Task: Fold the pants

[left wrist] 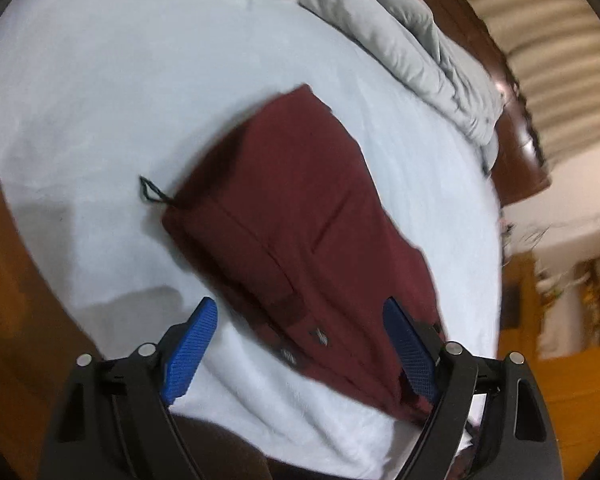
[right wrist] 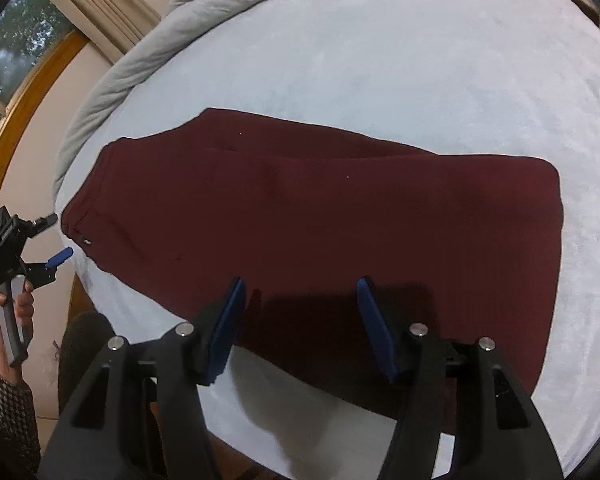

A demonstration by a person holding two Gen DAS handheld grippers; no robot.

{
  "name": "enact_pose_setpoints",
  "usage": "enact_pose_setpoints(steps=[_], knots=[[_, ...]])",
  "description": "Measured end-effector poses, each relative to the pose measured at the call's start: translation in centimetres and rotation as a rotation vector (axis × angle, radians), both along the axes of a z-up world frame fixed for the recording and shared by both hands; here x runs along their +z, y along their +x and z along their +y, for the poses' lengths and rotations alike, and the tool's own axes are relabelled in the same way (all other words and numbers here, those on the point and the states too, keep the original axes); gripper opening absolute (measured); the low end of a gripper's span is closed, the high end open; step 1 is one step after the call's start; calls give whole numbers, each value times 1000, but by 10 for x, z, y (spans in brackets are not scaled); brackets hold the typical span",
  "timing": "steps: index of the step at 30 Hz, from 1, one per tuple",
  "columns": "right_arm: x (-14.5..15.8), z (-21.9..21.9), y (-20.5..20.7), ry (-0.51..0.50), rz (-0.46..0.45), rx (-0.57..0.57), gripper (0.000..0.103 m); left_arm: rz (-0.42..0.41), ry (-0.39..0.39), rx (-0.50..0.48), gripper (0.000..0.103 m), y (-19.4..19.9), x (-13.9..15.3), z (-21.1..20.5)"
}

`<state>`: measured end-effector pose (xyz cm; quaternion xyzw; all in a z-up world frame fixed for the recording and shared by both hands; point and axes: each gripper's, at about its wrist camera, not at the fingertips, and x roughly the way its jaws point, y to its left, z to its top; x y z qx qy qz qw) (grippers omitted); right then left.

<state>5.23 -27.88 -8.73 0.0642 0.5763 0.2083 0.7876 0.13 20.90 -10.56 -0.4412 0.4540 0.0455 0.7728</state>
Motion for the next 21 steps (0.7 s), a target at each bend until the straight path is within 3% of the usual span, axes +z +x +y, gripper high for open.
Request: enact_pose_setpoints(steps=[6,11,15,18,21], knots=[[-3,9,2,-8,2,4,65,-11,-132,46,84,2,-32,20],[-4,12,-3,-42,-18,25,71,-13,-164,66,84,0,-48,30],[-6,16,-3,-57,-25,34,73,-88,-215,34,72,7,-41,26],[-7,14,-2,-51,-22,26,73,-157,-157,-17,72,13,-24,16],[-7,13,-3,-51,-24,26,73,-29,-93,2,74,27,-39,15]])
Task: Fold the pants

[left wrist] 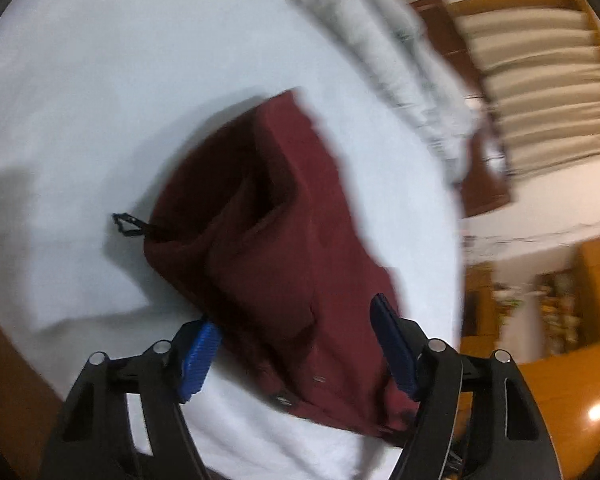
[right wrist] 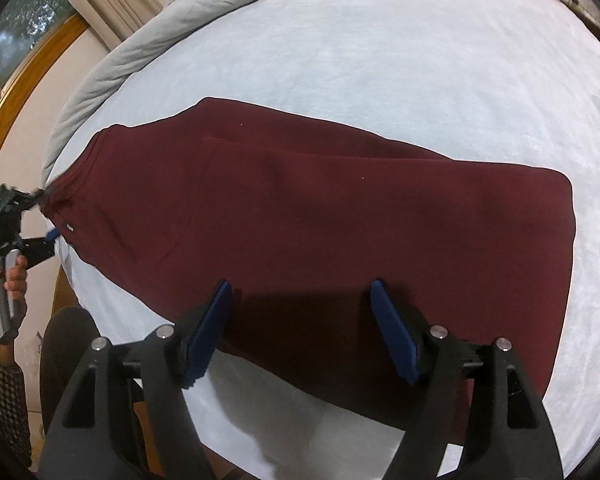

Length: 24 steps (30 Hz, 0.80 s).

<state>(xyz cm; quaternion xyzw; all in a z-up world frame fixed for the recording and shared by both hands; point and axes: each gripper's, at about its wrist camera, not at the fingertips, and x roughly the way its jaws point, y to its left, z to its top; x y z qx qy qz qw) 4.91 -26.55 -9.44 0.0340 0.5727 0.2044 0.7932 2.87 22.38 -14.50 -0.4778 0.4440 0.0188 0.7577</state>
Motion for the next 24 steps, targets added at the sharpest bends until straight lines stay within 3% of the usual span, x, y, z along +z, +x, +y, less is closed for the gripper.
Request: enact_pose_setpoints(steps=[4,9,12,14,18,22,24], knots=[[0,2,0,0,-7,9,74,26,4,21,75,10,-12,-2],[-2,1,0,9,-7,8,74,-95,23,-3,73,16,12,-19],[-2,1,0,14,-9,9,76,-45,9,13,73,25,-4,-16],[-2,1,0,13,-14,17,76,3,-9,33,63,33,-19,-14],[0,-3,0,41,-12,14,76,-7,30,39,33,24,-10,-16],[6,-13,0,103,-6,-15,74,-25,27,55,27,13,-3,-16],[12,-20,-3,126,-18,-27,74,-72,33,60,26,13,11,-22]])
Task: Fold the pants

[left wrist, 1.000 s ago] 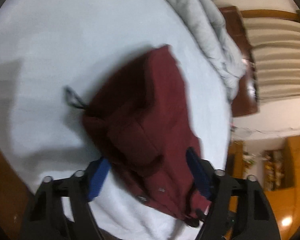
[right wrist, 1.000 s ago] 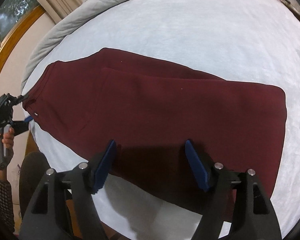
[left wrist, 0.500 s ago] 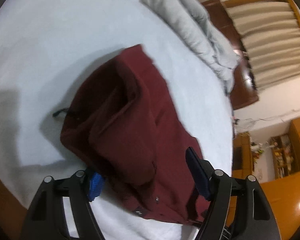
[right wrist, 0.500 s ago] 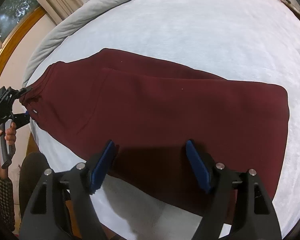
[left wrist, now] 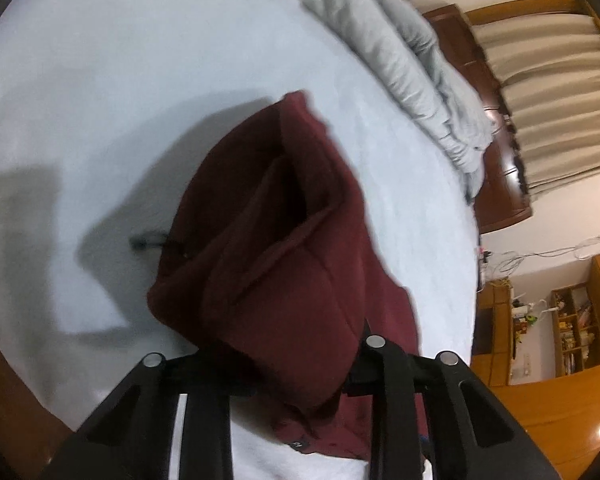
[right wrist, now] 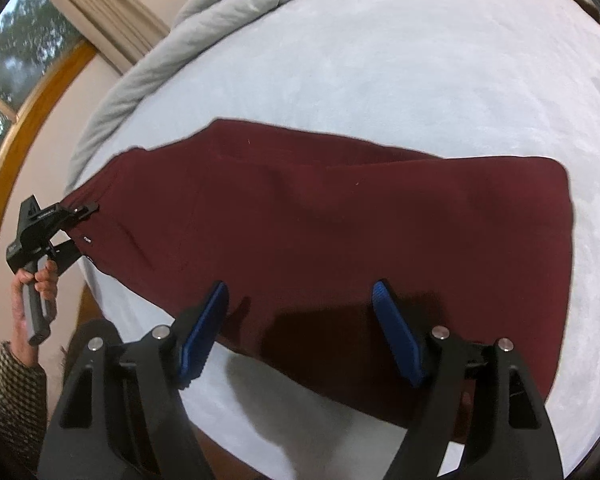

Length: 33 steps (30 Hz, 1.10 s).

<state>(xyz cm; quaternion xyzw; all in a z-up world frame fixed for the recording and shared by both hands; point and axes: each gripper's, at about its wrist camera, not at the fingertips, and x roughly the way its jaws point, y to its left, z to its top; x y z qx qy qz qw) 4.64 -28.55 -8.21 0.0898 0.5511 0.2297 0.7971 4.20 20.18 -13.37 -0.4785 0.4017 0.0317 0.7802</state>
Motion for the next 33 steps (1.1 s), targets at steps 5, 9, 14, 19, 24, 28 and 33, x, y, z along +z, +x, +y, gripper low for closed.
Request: enact_pose_setpoints(steps=[5,9,14,19,24,28,33], knots=[[11,-24,-5,16,-20,-49,74,-92,91,-54,26,12,37,-24],[6,-46,-4,31,-4,-105,74,-158,159,-118,26,25,64,-51],[-2,-65,-2,99,26,-139,73,-242,248,-235,26,34,93,-95],[4,-75,-2,110,3,-156,73,-290,352,-362,26,39,115,-146],[7,-84,-1,123,-12,-176,73,-289,432,-465,26,44,121,-195],[4,-87,-1,134,-7,-184,73,-272,495,-545,26,46,113,-231],[2,-91,-3,147,-5,-185,73,-239,513,-632,26,44,95,-265]])
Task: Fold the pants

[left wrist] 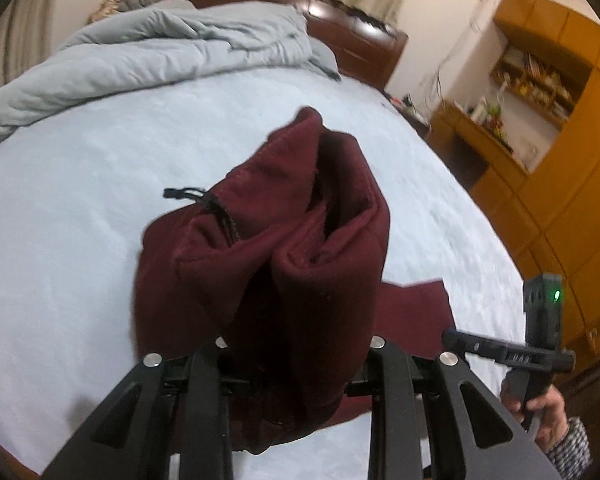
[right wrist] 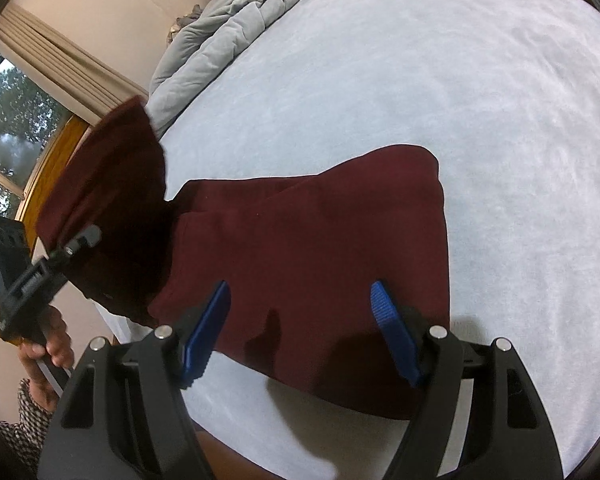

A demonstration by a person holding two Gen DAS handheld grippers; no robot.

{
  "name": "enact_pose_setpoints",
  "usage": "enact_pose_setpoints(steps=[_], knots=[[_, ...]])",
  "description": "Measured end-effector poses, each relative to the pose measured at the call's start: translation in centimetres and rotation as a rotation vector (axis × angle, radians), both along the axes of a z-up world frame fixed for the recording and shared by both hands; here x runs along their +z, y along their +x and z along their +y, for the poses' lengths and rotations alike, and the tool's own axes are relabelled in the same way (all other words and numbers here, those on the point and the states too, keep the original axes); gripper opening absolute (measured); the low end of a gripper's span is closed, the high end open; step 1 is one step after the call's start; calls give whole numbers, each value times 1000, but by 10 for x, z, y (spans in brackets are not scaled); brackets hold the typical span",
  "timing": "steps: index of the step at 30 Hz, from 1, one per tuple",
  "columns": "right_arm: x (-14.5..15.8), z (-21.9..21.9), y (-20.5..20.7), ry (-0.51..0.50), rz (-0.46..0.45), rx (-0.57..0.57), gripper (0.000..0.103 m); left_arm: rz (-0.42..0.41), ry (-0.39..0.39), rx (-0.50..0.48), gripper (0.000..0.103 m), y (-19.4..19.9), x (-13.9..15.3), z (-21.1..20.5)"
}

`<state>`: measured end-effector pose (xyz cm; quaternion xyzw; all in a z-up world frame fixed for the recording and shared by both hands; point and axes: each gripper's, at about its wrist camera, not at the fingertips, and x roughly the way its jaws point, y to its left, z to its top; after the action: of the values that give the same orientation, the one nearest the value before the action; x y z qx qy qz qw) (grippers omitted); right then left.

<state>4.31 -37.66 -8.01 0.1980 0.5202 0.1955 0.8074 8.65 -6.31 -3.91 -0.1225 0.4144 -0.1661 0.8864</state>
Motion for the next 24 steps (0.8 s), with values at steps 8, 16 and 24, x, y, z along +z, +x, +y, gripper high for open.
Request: enact_pose_setpoints(steps=[8,16,24], knots=[[-3,-4,2,13,5,5,73,65,57,-49,27,3,-24,-32],[-7,-3,4,14,15,5,73,101,92,-54,27,4,-41,-46],[-9,1,5,5,19,8,75,126,114,-58,39,8,-33,-48]])
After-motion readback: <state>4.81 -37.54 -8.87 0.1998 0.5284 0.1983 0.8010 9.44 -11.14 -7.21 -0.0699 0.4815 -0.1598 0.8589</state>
